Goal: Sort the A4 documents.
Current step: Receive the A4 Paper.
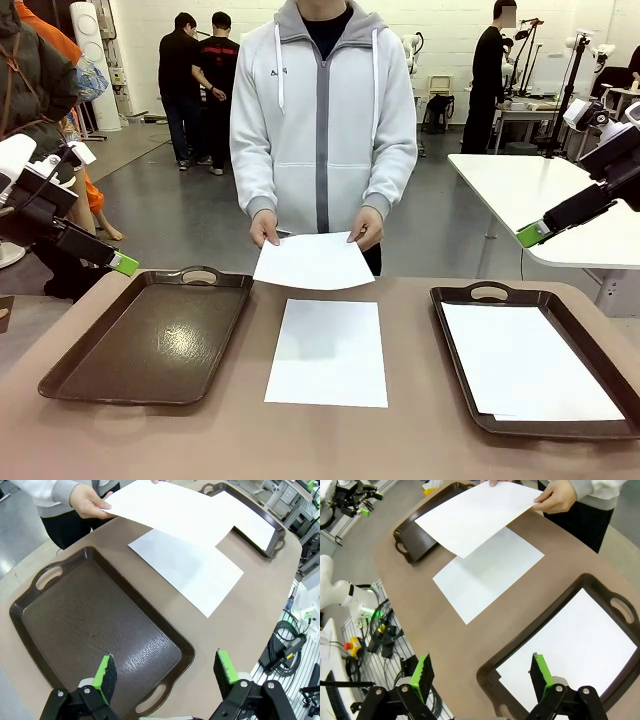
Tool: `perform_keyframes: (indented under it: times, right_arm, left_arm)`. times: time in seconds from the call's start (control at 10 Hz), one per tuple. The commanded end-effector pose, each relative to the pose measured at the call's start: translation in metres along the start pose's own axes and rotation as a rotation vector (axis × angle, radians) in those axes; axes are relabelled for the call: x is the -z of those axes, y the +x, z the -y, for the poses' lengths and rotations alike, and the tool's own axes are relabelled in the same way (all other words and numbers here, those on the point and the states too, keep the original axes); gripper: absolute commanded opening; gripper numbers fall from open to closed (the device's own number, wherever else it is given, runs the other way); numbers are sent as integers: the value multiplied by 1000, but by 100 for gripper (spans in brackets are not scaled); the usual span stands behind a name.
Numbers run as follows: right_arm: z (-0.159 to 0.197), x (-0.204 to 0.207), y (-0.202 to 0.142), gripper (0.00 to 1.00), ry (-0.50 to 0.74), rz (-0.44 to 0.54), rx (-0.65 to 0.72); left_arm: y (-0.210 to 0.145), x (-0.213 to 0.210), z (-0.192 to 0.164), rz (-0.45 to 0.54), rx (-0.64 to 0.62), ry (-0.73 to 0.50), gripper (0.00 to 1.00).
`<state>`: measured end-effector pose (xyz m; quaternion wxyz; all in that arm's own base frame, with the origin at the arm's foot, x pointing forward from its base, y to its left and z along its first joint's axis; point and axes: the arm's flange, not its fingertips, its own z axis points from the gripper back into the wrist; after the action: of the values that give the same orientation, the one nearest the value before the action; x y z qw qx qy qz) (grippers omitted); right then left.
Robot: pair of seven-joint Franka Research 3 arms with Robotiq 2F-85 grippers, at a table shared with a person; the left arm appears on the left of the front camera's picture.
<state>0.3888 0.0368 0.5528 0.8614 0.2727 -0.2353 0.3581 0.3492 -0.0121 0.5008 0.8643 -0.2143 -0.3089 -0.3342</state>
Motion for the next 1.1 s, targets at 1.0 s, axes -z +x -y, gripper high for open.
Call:
perform_keyframes:
  times: [1.0]
  right_arm:
    - [0,-1,0,100,-6,-9,-7]
  left_arm:
    - [-1,1,-2,11,12,-16,100]
